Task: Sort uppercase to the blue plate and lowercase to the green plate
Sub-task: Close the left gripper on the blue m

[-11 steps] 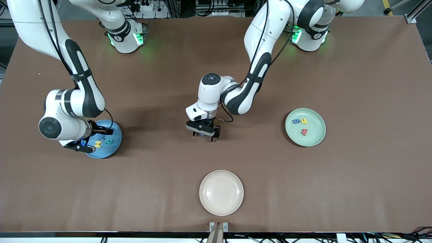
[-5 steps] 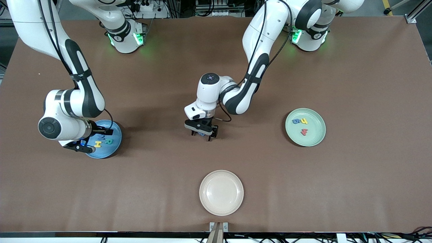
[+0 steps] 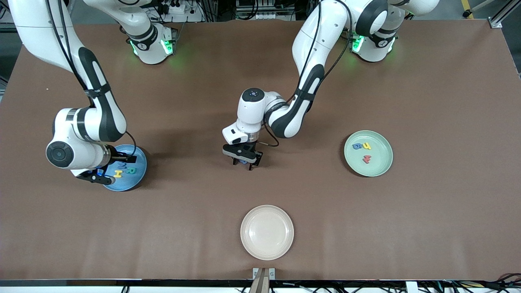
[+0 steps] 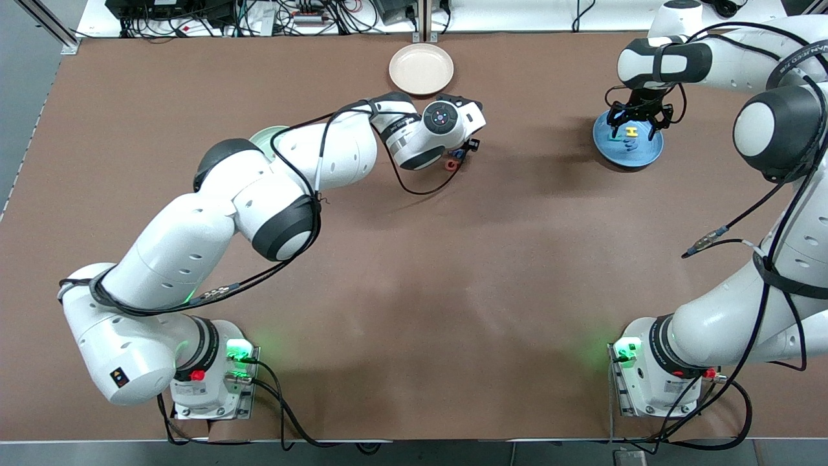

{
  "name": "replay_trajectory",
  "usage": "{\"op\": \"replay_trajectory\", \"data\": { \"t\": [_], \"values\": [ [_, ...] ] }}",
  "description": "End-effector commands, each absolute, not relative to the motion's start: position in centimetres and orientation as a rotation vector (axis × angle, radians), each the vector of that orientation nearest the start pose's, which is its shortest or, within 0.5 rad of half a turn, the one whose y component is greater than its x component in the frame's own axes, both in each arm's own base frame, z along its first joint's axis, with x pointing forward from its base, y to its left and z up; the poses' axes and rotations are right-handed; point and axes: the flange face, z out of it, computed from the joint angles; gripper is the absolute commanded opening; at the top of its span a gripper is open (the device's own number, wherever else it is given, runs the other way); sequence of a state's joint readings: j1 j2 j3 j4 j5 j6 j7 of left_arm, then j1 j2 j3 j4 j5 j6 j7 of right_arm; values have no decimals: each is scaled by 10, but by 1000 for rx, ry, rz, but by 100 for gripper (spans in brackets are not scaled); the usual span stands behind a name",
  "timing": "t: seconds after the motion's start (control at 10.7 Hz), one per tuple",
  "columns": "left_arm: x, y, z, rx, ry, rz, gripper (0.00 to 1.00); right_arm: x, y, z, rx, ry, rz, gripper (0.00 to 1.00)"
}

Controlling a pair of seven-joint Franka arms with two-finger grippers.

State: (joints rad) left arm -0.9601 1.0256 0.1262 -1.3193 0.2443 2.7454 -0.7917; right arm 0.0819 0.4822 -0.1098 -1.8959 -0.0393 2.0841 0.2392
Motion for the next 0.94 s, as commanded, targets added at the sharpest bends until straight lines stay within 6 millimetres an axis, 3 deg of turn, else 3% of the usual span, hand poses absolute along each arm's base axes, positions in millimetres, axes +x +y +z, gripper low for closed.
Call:
{"op": "replay_trajectory", "data": {
  "t": [0.0,0.66,0.84],
  "values": [
    [481,-599,152,-3155,493,-694,72,598,-16,234,-3200,391,462,100],
    [475,-599,157,-3112,510,-633,68,599,-16,234,-3200,381,460,100],
    [476,-597,156,-3105,502,-619,61,600,-17,235,-3200,381,458,100]
  ]
}}
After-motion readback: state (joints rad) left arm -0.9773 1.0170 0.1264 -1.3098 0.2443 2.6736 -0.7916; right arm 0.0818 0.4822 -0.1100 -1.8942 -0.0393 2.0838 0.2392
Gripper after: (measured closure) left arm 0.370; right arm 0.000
